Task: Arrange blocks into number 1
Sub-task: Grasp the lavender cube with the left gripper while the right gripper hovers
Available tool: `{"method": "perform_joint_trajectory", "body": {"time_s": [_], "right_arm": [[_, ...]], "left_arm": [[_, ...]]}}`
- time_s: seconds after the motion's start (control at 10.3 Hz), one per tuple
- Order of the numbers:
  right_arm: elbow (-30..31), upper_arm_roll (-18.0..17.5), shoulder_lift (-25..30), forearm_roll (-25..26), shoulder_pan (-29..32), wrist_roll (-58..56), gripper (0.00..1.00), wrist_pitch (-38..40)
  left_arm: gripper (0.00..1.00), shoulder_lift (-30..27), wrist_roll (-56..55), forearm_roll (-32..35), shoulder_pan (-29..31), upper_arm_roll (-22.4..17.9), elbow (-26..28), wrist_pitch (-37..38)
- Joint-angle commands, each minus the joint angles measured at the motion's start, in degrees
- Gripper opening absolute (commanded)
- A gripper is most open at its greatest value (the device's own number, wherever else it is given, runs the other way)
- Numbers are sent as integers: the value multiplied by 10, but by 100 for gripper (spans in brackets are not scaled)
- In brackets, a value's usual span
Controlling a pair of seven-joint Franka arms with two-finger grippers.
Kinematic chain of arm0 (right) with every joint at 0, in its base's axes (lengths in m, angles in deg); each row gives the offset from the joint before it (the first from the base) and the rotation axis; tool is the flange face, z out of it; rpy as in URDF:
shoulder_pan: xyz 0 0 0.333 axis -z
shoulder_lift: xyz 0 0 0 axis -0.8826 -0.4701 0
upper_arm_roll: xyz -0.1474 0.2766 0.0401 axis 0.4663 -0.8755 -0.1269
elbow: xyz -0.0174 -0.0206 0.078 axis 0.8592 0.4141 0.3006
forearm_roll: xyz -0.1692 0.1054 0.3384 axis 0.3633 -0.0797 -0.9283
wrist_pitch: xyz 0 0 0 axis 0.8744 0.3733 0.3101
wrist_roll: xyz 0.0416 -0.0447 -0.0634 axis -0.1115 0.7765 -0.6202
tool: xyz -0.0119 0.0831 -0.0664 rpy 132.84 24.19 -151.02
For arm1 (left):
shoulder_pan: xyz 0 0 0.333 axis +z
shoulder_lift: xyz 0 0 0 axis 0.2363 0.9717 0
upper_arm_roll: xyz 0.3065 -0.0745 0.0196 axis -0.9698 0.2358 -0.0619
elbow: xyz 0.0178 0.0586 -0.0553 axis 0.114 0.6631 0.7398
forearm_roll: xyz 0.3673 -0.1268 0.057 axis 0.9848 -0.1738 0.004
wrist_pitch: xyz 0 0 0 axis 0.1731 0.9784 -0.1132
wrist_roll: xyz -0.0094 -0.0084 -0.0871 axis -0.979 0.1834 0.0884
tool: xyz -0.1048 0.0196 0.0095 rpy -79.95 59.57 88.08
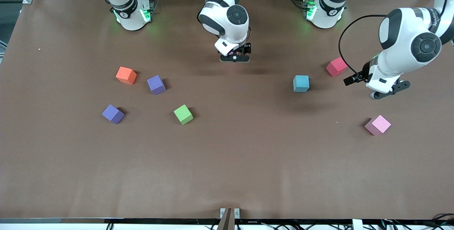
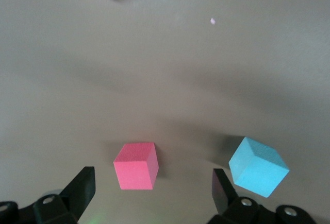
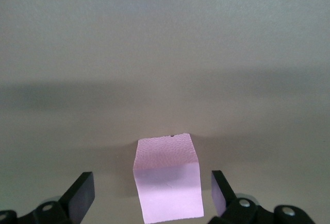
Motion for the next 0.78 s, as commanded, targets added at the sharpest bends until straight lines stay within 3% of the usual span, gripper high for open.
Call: {"method": "perform_joint_trajectory", "body": {"time_s": [0.0, 0.19, 0.49, 0.58, 0.68], "right_arm": [[12, -6, -14, 28, 1, 21, 100, -28], [26, -6, -22, 47, -6, 23, 100, -53], [26, -7, -30, 49, -8, 24, 100, -53], [29, -13, -32, 54, -10, 29, 96, -53], [33, -16, -37, 78, -10, 32, 71, -52]], "left_arm": [[100, -47, -5, -22, 22, 5, 71, -40], [100, -49, 2, -22, 56, 5, 101, -84], [100, 14, -1, -13, 73, -1, 72, -181], [100, 46, 2, -1, 91, 0, 43, -199], [100, 76, -8, 26, 89, 4, 10, -200]]}}
